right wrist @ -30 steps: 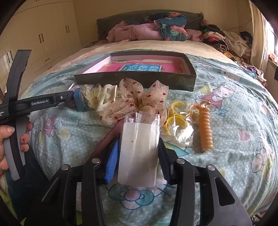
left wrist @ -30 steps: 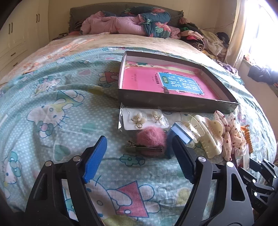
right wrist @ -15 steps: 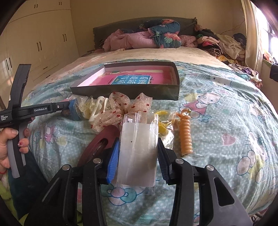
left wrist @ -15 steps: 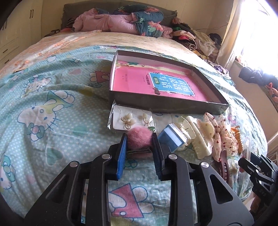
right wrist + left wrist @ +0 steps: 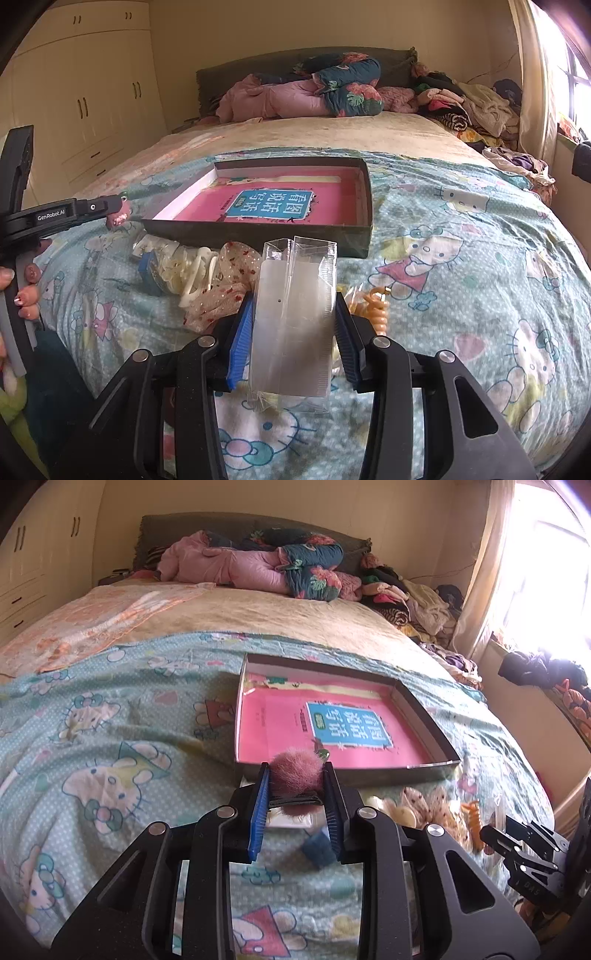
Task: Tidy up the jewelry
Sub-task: 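Carry both items into the tray box and open both tools to release them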
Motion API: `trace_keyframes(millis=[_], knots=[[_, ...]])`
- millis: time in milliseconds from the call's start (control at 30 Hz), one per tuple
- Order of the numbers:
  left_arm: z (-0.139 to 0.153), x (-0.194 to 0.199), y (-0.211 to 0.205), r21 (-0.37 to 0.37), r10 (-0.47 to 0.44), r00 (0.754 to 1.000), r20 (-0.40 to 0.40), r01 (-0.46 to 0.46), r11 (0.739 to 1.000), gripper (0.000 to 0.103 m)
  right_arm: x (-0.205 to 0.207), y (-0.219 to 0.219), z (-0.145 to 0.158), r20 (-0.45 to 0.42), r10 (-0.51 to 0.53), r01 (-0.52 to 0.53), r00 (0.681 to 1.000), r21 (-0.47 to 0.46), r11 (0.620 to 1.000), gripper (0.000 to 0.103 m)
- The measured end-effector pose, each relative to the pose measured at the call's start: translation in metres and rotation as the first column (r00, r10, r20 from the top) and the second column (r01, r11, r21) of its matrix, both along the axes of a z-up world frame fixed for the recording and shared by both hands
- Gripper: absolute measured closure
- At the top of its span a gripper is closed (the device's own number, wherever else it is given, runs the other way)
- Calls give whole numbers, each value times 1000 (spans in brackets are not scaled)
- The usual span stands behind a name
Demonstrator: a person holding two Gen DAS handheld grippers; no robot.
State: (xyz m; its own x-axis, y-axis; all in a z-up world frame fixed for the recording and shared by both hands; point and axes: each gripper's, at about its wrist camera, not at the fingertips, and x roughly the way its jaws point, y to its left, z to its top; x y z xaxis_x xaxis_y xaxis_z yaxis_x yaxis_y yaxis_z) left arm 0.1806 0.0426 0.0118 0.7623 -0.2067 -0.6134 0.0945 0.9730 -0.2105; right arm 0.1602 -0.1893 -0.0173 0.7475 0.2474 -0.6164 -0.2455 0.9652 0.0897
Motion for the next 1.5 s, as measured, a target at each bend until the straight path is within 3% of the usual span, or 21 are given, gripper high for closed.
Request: trace_keyframes(millis=[367, 767, 1200, 1500], knots=[[6, 31, -9, 9, 22, 999, 32, -22, 1000, 83, 44, 8, 17, 30, 8, -7, 1000, -20, 1000, 63], [-3, 70, -35, 55, -19, 1000, 24, 18, 998, 83, 102, 5, 30, 49, -18, 19, 999, -16, 1000, 63], [-35, 103, -50, 85, -43, 997, -57, 48, 995, 83, 166, 7, -1, -88, -13, 11, 996, -24, 1000, 63], [-48, 105, -55, 91, -65, 995, -76, 71, 993, 83, 179, 14, -21, -129, -18, 12, 991, -46, 999, 64]])
